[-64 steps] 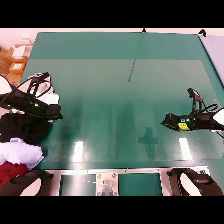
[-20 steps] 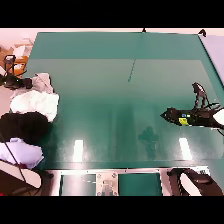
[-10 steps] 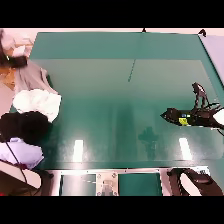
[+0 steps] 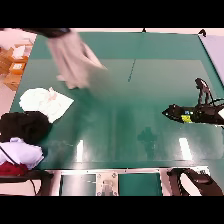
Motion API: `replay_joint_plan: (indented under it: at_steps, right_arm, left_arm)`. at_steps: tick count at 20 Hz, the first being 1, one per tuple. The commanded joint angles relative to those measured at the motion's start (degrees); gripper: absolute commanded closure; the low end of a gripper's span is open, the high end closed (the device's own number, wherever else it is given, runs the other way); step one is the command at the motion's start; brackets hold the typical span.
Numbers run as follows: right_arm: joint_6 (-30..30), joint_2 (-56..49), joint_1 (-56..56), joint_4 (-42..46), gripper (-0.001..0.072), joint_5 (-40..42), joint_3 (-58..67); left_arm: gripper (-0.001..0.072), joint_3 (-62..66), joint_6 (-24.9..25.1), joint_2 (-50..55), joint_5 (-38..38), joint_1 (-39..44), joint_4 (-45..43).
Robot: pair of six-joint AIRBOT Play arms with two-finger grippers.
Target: Fold the shirts.
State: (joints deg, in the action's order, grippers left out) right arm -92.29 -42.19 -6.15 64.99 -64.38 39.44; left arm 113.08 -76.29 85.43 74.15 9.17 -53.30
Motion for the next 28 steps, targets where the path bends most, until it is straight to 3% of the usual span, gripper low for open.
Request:
replay_joint_plan:
  at_steps: [1, 6, 8, 9, 10, 11, 15, 18, 21, 24, 28]
  right_arm:
    - [0.0, 0.0, 0.0, 0.0, 0.0452, -1.4, 0.8]
    - [0.0, 0.0, 0.0, 0.2, 0.0447, -1.7, 0.8]
    - [0.0, 0.0, -0.2, 0.2, 0.0382, -1.7, 0.8]
    - [0.0, -0.3, -1.0, 0.1, 0.0334, -1.7, 0.9]
    - [0.0, -1.2, -2.6, 0.1, 0.0329, -1.7, 1.3]
    - [0.0, -2.8, -4.3, 0.1, 0.0277, -1.7, 2.0]
    - [7.2, -15.8, -10.5, -5.8, 0.0259, -1.4, 7.1]
    - [14.6, -28.7, -10.4, -11.7, 0.026, 0.0, 13.4]
    - [18.6, -40.2, -10.1, -18.2, 0.026, -0.2, 21.7]
    - [18.9, -49.3, -7.4, -19.1, 0.0262, -0.9, 29.4]
    - [18.9, -55.5, -1.9, -19.1, 0.0262, -1.4, 32.0]
  left_arm:
    - [0.0688, -7.6, -3.0, 0.0, -2.1, 11.8, 0.9]
    - [0.0687, -23.3, -3.2, 5.1, -6.4, 22.8, 1.1]
    - [0.0675, -25.6, -3.2, 7.1, -3.0, 23.8, 1.3]
    - [0.0406, -25.6, -3.2, 7.4, -0.5, 23.5, 1.0]
    - [0.007, -25.2, -3.3, 7.3, 2.1, 22.2, 1.0]
    - [0.0035, -23.9, -4.2, 7.0, 4.6, 20.1, 1.0]
    - [0.0035, -19.8, -8.0, 3.3, 13.8, 7.8, 1.0]
    - [0.0034, -29.1, -8.4, -3.3, 15.1, 4.9, 0.7]
    - [0.0035, -49.8, -9.8, -13.6, 7.0, 8.5, 1.2]
    - [0.0036, -69.2, -14.1, -21.2, -5.0, 15.3, 4.8]
    - [0.0036, -82.0, -14.7, -20.0, -25.7, 25.7, 17.8]
